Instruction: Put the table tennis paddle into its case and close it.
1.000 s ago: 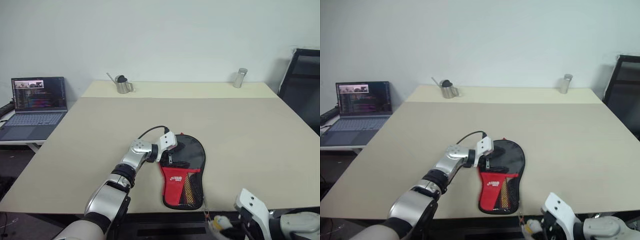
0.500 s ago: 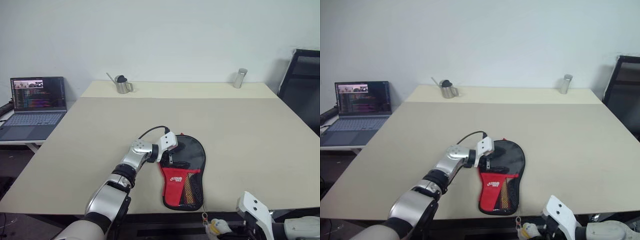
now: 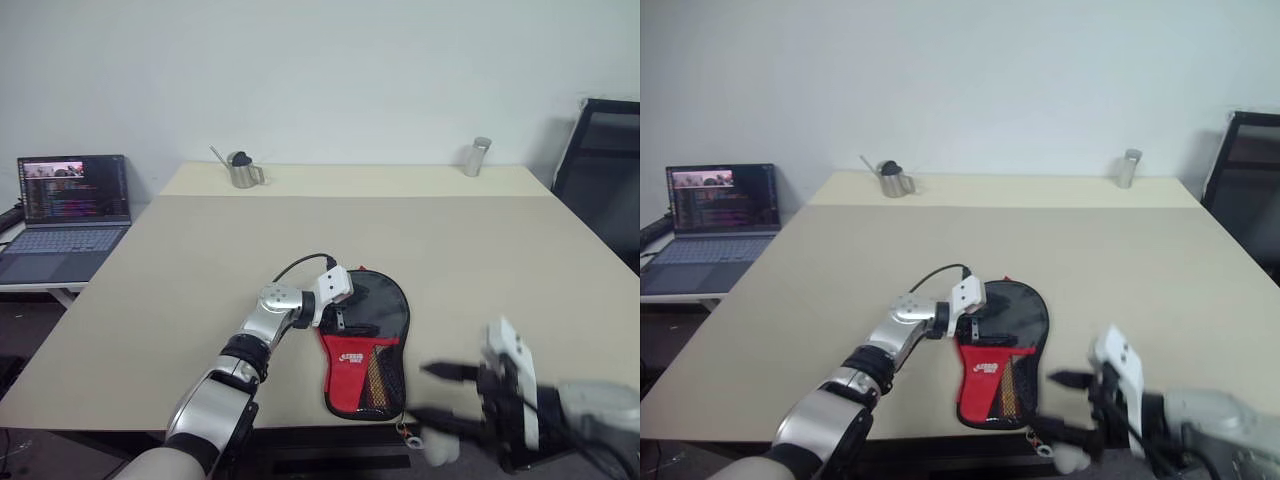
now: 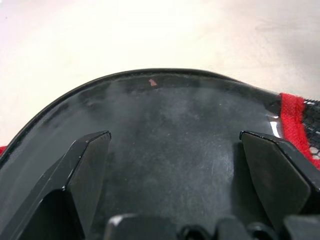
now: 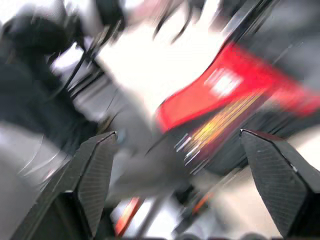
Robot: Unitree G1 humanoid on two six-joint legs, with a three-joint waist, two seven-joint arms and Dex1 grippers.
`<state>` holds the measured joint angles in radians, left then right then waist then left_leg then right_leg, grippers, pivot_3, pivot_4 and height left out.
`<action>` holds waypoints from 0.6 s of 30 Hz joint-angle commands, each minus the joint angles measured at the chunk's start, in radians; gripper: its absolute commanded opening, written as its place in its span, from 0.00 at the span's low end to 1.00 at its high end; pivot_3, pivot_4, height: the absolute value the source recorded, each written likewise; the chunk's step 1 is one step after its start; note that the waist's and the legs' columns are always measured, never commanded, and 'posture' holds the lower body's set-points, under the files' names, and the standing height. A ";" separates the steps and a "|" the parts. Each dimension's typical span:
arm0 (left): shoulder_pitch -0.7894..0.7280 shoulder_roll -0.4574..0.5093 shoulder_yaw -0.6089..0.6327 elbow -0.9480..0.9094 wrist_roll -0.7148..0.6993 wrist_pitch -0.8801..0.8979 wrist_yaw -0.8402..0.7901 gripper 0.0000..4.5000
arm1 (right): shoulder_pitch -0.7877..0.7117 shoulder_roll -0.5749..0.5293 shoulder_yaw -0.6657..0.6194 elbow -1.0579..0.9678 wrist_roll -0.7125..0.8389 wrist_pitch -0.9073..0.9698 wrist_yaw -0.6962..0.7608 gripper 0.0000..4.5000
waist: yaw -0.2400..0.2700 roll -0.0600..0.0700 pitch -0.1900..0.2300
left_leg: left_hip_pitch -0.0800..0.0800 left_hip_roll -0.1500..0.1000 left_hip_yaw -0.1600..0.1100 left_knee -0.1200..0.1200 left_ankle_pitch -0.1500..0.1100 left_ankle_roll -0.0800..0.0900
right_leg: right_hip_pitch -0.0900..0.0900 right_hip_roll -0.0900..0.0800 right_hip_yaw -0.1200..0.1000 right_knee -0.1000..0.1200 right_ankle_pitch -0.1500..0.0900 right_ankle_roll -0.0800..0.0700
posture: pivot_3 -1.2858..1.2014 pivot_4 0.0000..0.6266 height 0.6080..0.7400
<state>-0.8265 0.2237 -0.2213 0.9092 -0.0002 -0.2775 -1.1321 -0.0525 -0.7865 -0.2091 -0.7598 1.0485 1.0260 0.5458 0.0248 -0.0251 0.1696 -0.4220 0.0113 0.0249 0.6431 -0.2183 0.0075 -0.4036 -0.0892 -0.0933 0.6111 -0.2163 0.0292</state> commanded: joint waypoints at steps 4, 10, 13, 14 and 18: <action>0.194 0.078 0.012 -0.362 -0.042 0.181 0.000 1.00 | -0.228 0.091 0.103 0.257 -0.229 -0.261 0.084 0.97 | -0.004 0.001 0.001 | -0.006 0.001 0.002 -0.001 0.001 0.005 | -0.003 0.004 -0.001 0.001 0.002 0.004 | 0.52 0.24 1.00; 0.393 0.204 0.097 -0.785 -0.125 0.411 0.068 1.00 | -0.396 0.107 0.194 0.561 -0.416 -0.489 0.290 0.97 | -0.014 0.003 0.006 | -0.007 0.002 0.005 0.000 -0.002 0.008 | -0.005 0.010 0.002 0.003 0.001 0.006 | 0.52 0.24 1.00; 0.492 0.263 0.171 -0.969 -0.178 0.529 0.119 1.00 | -0.493 0.158 0.237 0.731 -0.480 -0.567 0.360 0.97 | -0.018 0.004 0.013 | -0.007 0.003 0.004 0.001 -0.002 0.008 | -0.005 0.011 0.002 0.003 0.001 0.006 | 0.52 0.24 1.00; 0.523 0.277 0.192 -1.018 -0.189 0.558 0.139 1.00 | -0.520 0.173 0.247 0.783 -0.503 -0.597 0.380 0.97 | -0.019 0.005 0.014 | -0.007 0.003 0.004 0.002 -0.002 0.008 | -0.005 0.011 0.002 0.003 0.001 0.006 | 0.52 0.24 1.00; 0.628 0.297 0.267 -1.169 -0.211 0.649 0.250 1.00 | -0.603 0.194 0.265 0.966 -0.576 -0.690 0.475 0.97 | -0.016 0.007 0.016 | -0.007 0.003 0.005 0.003 -0.002 0.007 | -0.007 0.011 0.003 0.006 0.001 0.006 | 0.52 0.24 1.00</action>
<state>-0.2092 0.5164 0.0143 -0.1803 -0.1884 0.3428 -0.9254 -0.6244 -0.5801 0.0680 0.1688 0.4944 0.3922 0.9773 0.0087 -0.0180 0.1858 -0.4293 0.0142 0.0299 0.6460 -0.2199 0.0149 -0.4104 -0.0789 -0.0896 0.6178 -0.2155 0.0353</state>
